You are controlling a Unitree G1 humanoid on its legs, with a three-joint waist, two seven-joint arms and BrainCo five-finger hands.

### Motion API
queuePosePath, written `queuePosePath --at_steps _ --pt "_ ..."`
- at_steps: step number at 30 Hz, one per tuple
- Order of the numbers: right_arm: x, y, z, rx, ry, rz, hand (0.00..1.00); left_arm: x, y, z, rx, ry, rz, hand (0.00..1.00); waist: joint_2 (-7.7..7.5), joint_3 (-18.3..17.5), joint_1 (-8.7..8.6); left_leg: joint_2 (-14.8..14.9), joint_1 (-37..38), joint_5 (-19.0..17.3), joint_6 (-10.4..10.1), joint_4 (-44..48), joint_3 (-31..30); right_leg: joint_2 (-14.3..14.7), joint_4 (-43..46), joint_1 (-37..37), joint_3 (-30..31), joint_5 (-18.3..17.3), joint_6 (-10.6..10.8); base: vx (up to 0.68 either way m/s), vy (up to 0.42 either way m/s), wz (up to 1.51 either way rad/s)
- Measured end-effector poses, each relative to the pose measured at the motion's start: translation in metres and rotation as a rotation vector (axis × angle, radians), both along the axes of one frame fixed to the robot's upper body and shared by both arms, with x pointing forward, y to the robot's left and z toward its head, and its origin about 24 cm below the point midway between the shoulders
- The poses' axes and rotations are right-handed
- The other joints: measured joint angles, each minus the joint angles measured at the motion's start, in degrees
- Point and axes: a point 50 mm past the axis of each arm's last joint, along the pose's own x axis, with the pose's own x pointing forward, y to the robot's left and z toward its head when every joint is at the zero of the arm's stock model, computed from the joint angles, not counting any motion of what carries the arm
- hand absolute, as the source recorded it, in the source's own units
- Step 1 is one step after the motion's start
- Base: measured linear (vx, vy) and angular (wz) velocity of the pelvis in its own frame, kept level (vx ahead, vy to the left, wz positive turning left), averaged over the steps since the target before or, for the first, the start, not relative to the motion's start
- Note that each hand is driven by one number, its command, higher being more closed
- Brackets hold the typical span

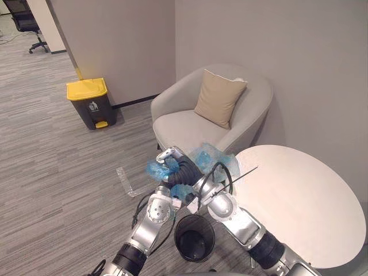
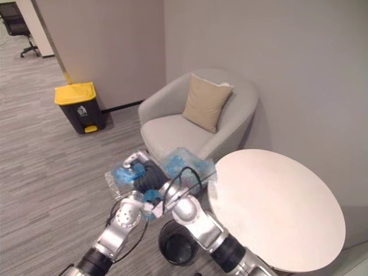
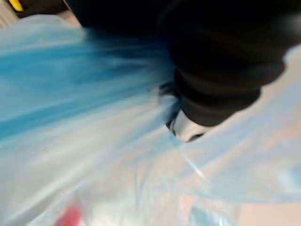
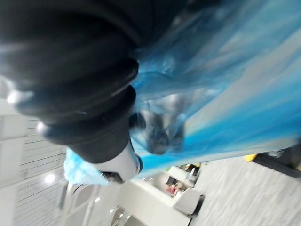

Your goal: Gather rubbish on tea table into small bin, then transfer packed bag to large trash can.

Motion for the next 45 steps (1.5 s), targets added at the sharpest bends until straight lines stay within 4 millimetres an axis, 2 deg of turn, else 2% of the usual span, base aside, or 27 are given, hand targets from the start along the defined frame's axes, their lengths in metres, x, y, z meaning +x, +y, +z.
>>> queuePosePath --at_steps 4,5,7,12,16,18,21,23,26,29,34,41,45 --pt "0.012 -0.030 -0.002 -0.097 -0.065 -0.139 0.00 -0.006 0.014 0.001 -0.019 -0.002 0.059 1.00 -0.33 0.0 0.23 -0.2 0.0 0.0 0.0 0.0 -0.2 0.0 0.4 0.0 -0.3 -0.5 0.2 0.00 -0.002 0.04" --pt "0.014 -0.043 -0.005 -0.111 -0.057 -0.187 0.00 -0.006 0.020 0.000 -0.029 0.000 0.084 1.00 -0.33 0.0 0.30 -0.2 0.2 0.0 0.1 0.0 -0.2 0.0 1.1 -0.1 -0.3 -1.0 0.3 0.00 0.000 0.00" --pt "0.016 -0.057 -0.009 -0.120 -0.044 -0.239 0.00 -0.006 0.027 0.000 -0.043 0.005 0.117 1.00 -0.34 0.0 0.41 -0.3 0.2 0.1 0.1 0.0 -0.3 0.0 1.3 -0.1 -0.3 -1.0 0.3 0.00 0.000 0.00" --pt "0.014 -0.092 -0.021 -0.137 0.005 -0.381 0.00 -0.017 0.047 -0.007 -0.092 0.043 0.199 1.00 -0.33 0.0 0.46 -0.4 0.2 0.1 0.1 0.0 -0.6 0.1 2.1 -0.4 -0.8 -1.7 0.3 0.00 -0.007 0.03" --pt "0.007 -0.111 -0.035 -0.101 0.069 -0.507 0.00 -0.028 0.056 -0.017 -0.130 0.090 0.259 1.00 -0.28 0.1 0.59 -0.3 0.2 0.0 0.0 0.0 -1.0 0.1 2.2 -0.4 -1.5 -2.5 0.5 0.00 -0.016 0.07" --pt "0.002 -0.115 -0.048 -0.070 0.135 -0.559 0.00 -0.034 0.059 -0.022 -0.139 0.113 0.276 1.00 -0.27 0.1 0.45 0.1 0.1 0.0 0.0 0.0 -1.4 0.0 2.0 -0.3 -1.7 -2.5 0.3 0.01 -0.016 0.11" --pt "-0.005 -0.124 -0.088 -0.090 0.324 -0.627 0.00 -0.041 0.062 -0.029 -0.145 0.150 0.282 1.00 -0.27 0.1 0.25 0.0 -0.1 0.0 0.0 0.0 -2.2 -0.2 1.8 0.0 -2.3 -2.3 0.0 0.02 -0.006 0.13" --pt "-0.012 -0.129 -0.121 -0.089 0.495 -0.672 0.00 -0.047 0.070 -0.041 -0.147 0.206 0.303 1.00 -0.01 0.4 0.36 -0.1 -0.2 0.0 0.0 0.0 -2.6 -0.2 0.9 0.6 -3.0 -2.1 -0.2 0.01 -0.005 0.10" --pt "-0.026 -0.138 -0.158 -0.113 0.683 -0.733 0.00 -0.061 0.085 -0.065 -0.131 0.319 0.370 1.00 0.19 0.8 0.39 -0.1 -0.5 -0.2 -0.2 0.0 -2.9 -0.2 -0.2 1.1 -3.4 -1.6 -0.3 0.01 -0.011 0.08" --pt "-0.039 -0.153 -0.182 -0.149 0.805 -0.798 0.00 -0.074 0.095 -0.082 -0.125 0.415 0.412 1.00 0.41 1.6 0.53 -0.1 -0.8 -0.2 -0.2 0.0 -3.6 -0.3 -0.7 1.2 -4.0 -1.5 -0.2 0.01 -0.014 0.11" --pt "-0.046 -0.157 -0.192 -0.122 0.881 -0.820 0.00 -0.093 0.100 -0.099 -0.122 0.513 0.434 1.00 0.52 2.6 0.55 -0.1 -0.8 -0.2 -0.2 0.3 -4.0 -0.2 -1.2 1.9 -4.9 -1.5 -0.2 0.02 -0.015 0.06" --pt "-0.046 -0.152 -0.193 -0.055 0.910 -0.818 0.00 -0.100 0.104 -0.107 -0.137 0.558 0.455 1.00 0.54 2.7 0.76 -0.2 -0.6 -0.2 -0.2 0.3 -4.5 -0.2 -1.2 2.5 -5.4 -1.5 -0.2 0.00 -0.006 0.02" --pt "-0.053 -0.152 -0.204 -0.079 0.964 -0.823 0.00 -0.107 0.103 -0.115 -0.137 0.603 0.462 1.00 0.50 2.9 0.78 -0.1 0.2 -0.2 -0.3 0.0 -4.8 -0.3 -0.9 3.1 -5.5 -2.1 -0.3 -0.06 -0.007 0.03"
